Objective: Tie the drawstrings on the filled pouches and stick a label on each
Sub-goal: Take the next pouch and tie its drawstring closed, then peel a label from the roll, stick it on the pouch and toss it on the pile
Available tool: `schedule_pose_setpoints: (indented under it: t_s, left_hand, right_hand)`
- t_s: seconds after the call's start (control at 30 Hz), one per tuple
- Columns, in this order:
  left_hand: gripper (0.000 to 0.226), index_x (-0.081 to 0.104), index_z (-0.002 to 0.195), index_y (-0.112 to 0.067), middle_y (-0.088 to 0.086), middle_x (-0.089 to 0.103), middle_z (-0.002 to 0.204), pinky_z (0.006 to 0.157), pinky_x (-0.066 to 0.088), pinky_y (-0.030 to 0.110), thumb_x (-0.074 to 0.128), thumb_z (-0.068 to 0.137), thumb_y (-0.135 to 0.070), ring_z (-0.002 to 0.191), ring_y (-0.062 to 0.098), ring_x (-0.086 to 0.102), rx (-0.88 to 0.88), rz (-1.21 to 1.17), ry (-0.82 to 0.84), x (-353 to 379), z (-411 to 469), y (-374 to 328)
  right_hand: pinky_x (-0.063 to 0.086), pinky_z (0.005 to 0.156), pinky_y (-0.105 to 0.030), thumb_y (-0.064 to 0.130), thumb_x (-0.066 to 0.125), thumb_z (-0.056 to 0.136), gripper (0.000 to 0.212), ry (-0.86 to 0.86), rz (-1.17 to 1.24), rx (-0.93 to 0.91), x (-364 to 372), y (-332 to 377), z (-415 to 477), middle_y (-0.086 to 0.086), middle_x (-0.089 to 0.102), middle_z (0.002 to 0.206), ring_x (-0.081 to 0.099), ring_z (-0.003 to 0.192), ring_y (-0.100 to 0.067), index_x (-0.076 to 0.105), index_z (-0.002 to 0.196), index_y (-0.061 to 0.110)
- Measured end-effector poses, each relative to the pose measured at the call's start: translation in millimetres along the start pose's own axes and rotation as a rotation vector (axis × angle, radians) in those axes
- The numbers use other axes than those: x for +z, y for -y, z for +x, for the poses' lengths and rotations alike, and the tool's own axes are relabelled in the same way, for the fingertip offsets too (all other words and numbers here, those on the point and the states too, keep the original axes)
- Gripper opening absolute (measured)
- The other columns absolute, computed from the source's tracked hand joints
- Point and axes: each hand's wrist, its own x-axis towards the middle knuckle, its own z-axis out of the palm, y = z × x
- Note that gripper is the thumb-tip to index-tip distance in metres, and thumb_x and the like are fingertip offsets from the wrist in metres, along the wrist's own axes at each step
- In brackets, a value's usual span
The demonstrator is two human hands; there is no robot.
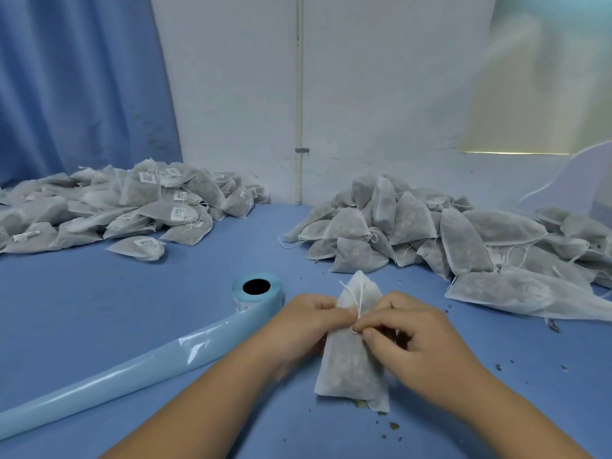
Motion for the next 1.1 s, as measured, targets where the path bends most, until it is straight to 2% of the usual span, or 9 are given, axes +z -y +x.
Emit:
schedule_pose_setpoints:
  t_s: [0.1,0.27,0.43,0.6,0.77,0.87,0.93,1.0,1.1]
  left_hand:
    - [0.045,0.062,0.096,0.012,0.018,0.062,0.088,0.079,0.039,0.042,0.068,0.068,-0.022,0.085,0.028,0.055,0.008,0.063,-0.03,-10,-9,-3]
    - [0.006,0.058,0.069,-0.016,0.004,0.049,0.069,0.066,0.035,0.032,0.059,0.071,-0.021,0.068,0.016,0.046,0.055,0.211,-0.11,-27,-28,-9]
    - [0.008,0.051,0.061,-0.024,-0.003,0.047,0.061,0.057,0.033,0.027,0.054,0.06,-0.032,0.057,0.013,0.044,0.079,0.372,-0.293,-57,-43,-26]
    - [0.018,0.059,0.065,-0.017,-0.001,0.057,0.055,0.042,0.037,0.016,0.062,0.082,-0.02,0.044,0.012,0.053,-0.02,0.17,-0.379,-111,-58,-30]
    - [0.022,0.055,0.062,-0.015,-0.006,0.054,0.047,0.038,0.035,0.013,0.061,0.083,-0.014,0.039,0.009,0.051,-0.12,0.222,-0.392,-126,-55,-15]
    - [0.026,0.052,0.058,-0.018,-0.007,0.051,0.045,0.036,0.031,0.01,0.06,0.082,-0.014,0.036,0.008,0.047,-0.139,0.3,-0.393,-124,-50,-11]
    - [0.027,0.047,0.057,-0.018,-0.005,0.047,0.049,0.037,0.029,0.011,0.059,0.081,-0.016,0.038,0.01,0.044,-0.141,0.362,-0.374,-125,-48,-9]
    - [0.024,0.047,0.06,-0.019,-0.004,0.045,0.053,0.038,0.027,0.014,0.06,0.08,-0.018,0.04,0.01,0.04,-0.125,0.452,-0.375,-126,-48,-8]
    - [0.023,0.049,0.06,-0.018,-0.004,0.044,0.052,0.036,0.026,0.014,0.062,0.078,-0.02,0.037,0.009,0.038,-0.09,0.529,-0.409,-127,-49,-10]
  right_hand:
    - [0.039,0.066,-0.01,0.002,0.07,0.08,0.027,0.039,0.064,-0.02,9,10,-3,0.013,0.06,0.085,0.059,0.075,-0.008,0.078,0.086,0.027]
    - [0.039,0.068,-0.011,0.001,0.069,0.081,0.027,0.104,0.117,-0.032,30,26,-3,0.008,0.058,0.095,0.056,0.076,-0.007,0.075,0.097,0.022]
    - [0.042,0.063,-0.013,-0.004,0.064,0.082,0.036,-0.083,0.354,0.101,39,36,6,0.016,0.061,0.092,0.055,0.068,-0.005,0.072,0.089,0.03]
    - [0.039,0.07,-0.007,0.004,0.057,0.087,0.037,0.053,0.111,0.194,53,23,38,0.02,0.055,0.107,0.054,0.072,-0.004,0.061,0.101,0.037]
    - [0.03,0.075,0.001,0.001,0.048,0.079,0.063,0.327,-0.203,-0.02,75,25,84,0.027,0.041,0.128,0.042,0.08,0.027,0.046,0.134,0.031]
    - [0.034,0.084,-0.007,0.006,0.048,0.077,0.069,0.447,-0.237,-0.024,95,30,103,0.021,0.044,0.136,0.046,0.095,0.015,0.039,0.139,0.036]
    - [0.045,0.092,-0.028,0.008,0.048,0.076,0.065,0.52,-0.301,-0.021,104,32,109,0.016,0.052,0.13,0.053,0.109,-0.007,0.041,0.133,0.039]
    - [0.049,0.087,-0.036,0.012,0.049,0.077,0.059,0.543,-0.417,-0.041,105,32,114,0.016,0.055,0.123,0.055,0.108,-0.014,0.041,0.127,0.041]
    - [0.045,0.072,-0.032,0.025,0.053,0.08,0.051,0.535,-0.581,-0.084,100,32,120,0.016,0.057,0.116,0.057,0.102,-0.016,0.038,0.126,0.04]
